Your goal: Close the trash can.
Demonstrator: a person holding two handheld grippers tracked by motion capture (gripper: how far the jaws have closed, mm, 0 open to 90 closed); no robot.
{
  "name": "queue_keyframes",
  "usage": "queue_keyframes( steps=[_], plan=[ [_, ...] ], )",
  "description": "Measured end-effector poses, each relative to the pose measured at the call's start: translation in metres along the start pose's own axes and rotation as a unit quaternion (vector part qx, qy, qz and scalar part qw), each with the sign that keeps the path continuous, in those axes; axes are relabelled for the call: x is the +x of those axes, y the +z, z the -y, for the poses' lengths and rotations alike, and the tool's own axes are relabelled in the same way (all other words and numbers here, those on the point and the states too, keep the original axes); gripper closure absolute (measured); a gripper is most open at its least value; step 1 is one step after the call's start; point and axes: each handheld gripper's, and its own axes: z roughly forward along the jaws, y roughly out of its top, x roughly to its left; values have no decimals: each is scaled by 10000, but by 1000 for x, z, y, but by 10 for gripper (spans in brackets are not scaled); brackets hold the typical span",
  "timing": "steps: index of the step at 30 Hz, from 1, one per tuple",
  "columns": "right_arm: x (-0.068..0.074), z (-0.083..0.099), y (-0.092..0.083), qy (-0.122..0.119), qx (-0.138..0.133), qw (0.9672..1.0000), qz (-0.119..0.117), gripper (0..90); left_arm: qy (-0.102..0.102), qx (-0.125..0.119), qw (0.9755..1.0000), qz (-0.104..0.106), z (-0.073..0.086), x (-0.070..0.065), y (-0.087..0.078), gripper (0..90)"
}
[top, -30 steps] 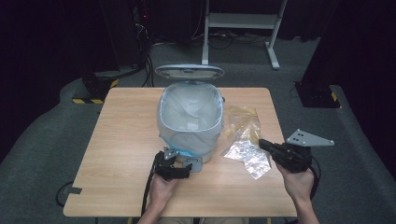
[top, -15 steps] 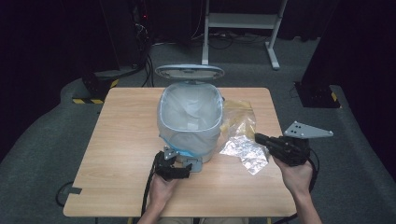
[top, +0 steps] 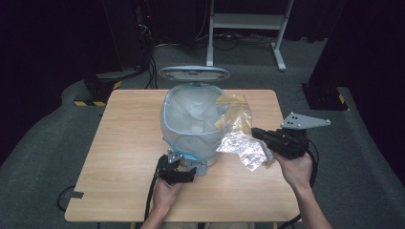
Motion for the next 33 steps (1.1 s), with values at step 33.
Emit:
queue_keyframes(
  steps=[33],
  plan=[
    [2, -48, 52, -82, 292, 9993, -198, 900, 10, 3, 10000, -5, 0, 0, 0, 36]
  ],
)
